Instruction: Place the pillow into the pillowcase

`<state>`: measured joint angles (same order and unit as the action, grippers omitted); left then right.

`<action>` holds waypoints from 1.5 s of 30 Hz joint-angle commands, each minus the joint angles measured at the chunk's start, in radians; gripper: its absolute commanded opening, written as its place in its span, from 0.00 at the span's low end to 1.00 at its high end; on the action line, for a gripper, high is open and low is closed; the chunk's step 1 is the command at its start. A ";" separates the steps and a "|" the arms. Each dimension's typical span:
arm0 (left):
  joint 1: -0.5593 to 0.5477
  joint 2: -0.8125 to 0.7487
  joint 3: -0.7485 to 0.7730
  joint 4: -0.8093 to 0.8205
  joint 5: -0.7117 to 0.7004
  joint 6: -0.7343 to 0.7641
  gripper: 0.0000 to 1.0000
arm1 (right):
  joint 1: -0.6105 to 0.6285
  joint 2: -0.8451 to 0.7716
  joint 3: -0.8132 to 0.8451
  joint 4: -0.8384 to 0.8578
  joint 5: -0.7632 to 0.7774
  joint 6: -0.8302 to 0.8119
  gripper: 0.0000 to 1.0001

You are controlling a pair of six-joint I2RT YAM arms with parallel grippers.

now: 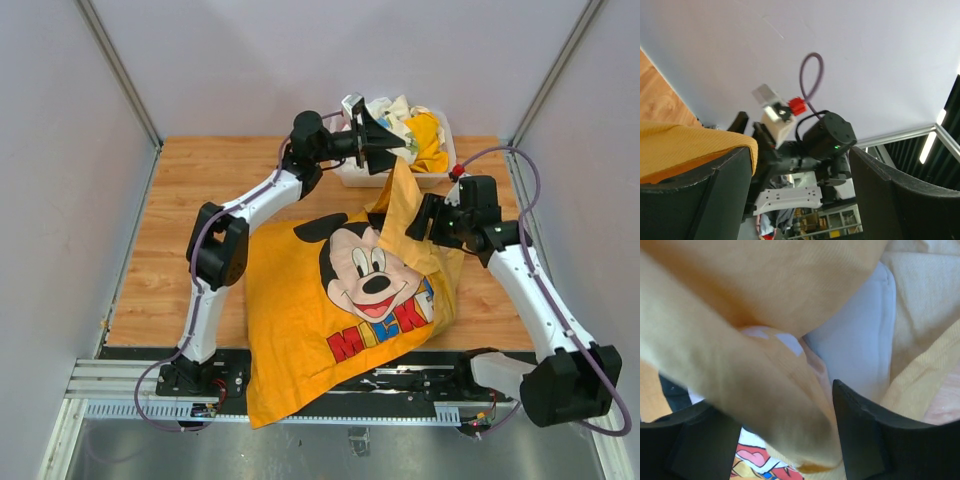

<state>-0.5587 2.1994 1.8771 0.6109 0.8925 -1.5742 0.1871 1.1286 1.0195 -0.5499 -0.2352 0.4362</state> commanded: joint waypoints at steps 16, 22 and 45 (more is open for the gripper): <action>0.103 -0.361 -0.320 -0.086 -0.001 0.201 0.79 | -0.045 -0.036 -0.004 -0.261 0.369 0.148 0.01; 0.175 -0.552 -0.495 -0.348 -0.091 0.407 0.79 | -0.066 -0.115 -0.067 -0.393 0.420 0.253 0.02; 0.259 -1.039 -1.098 -0.811 -0.465 0.571 0.86 | 0.049 0.007 0.140 -0.301 0.252 0.102 0.72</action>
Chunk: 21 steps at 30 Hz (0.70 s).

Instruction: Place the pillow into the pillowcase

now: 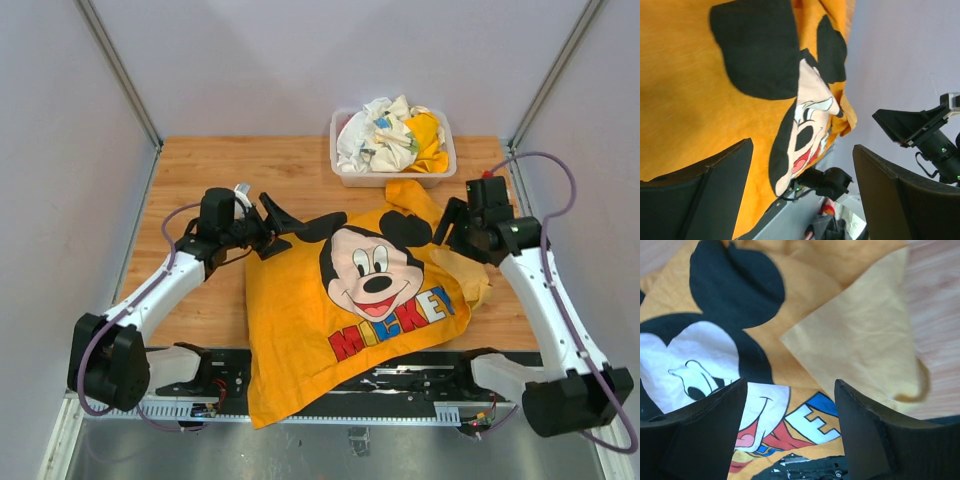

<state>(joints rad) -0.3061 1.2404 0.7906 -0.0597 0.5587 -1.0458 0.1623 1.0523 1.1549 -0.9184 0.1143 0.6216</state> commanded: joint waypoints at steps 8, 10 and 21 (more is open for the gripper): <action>0.018 -0.131 -0.129 -0.272 -0.190 0.056 0.93 | 0.184 0.283 0.000 0.144 -0.128 -0.167 0.76; 0.018 -0.127 -0.165 -0.272 -0.195 0.056 0.94 | 0.185 0.306 -0.006 0.153 -0.129 -0.190 0.78; 0.018 0.009 -0.226 -0.117 -0.179 0.065 0.64 | 0.228 0.451 -0.090 0.266 -0.195 -0.252 0.69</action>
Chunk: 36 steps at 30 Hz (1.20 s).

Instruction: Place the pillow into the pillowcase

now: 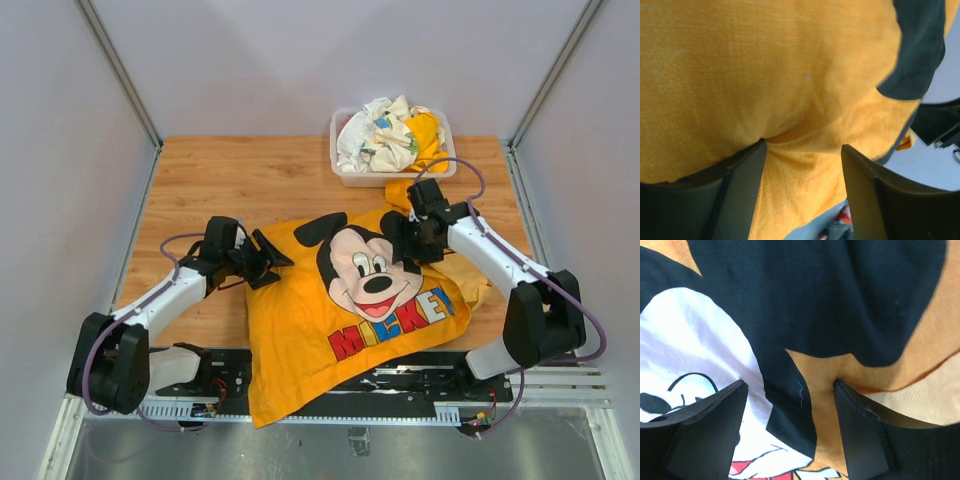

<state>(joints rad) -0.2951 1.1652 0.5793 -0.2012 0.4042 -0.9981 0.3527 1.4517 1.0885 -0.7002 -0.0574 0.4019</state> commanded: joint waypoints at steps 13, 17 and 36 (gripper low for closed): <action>0.129 0.308 0.296 -0.054 -0.100 0.151 0.00 | 0.072 0.176 0.069 0.099 -0.085 -0.014 0.09; 0.204 0.389 0.416 -0.069 -0.111 0.196 0.01 | 0.082 0.247 0.163 0.096 -0.099 -0.015 0.06; 0.241 0.208 0.467 -0.164 -0.103 0.144 0.61 | 0.096 0.111 0.233 0.035 0.010 0.017 0.59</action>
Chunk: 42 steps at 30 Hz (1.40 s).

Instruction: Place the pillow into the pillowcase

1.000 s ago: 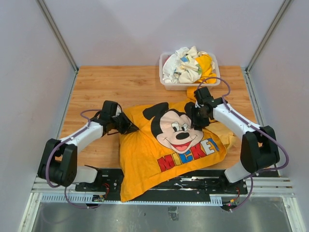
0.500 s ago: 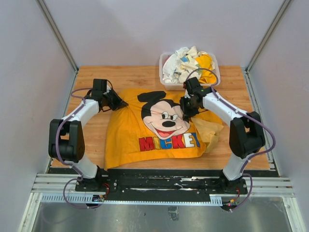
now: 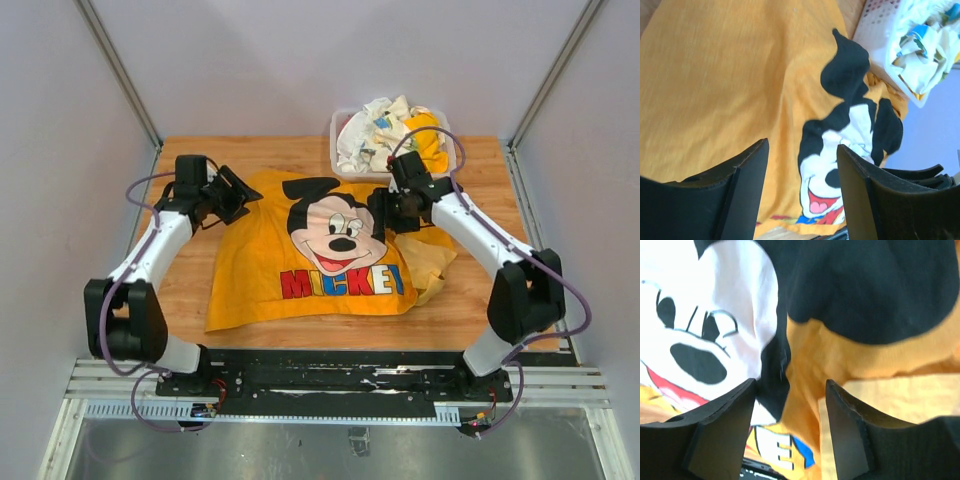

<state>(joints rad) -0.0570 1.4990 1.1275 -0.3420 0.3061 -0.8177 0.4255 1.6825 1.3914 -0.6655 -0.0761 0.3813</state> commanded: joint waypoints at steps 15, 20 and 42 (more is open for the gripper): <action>-0.123 -0.643 -0.494 -0.149 -0.131 -0.268 0.60 | 0.218 -0.626 -0.481 0.067 0.041 0.186 0.70; -0.168 -0.775 -0.593 -0.211 -0.177 -0.352 0.60 | 0.250 -0.761 -0.661 0.139 0.005 0.268 0.71; -0.299 -0.905 -0.685 -0.369 -0.228 -0.414 0.57 | 0.292 -1.123 -1.006 0.240 -0.087 0.538 0.73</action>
<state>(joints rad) -0.3492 0.5903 0.4614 -0.7040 0.0959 -1.2240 0.6933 0.6071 0.4107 -0.4564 -0.1398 0.8413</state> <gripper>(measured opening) 0.578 0.722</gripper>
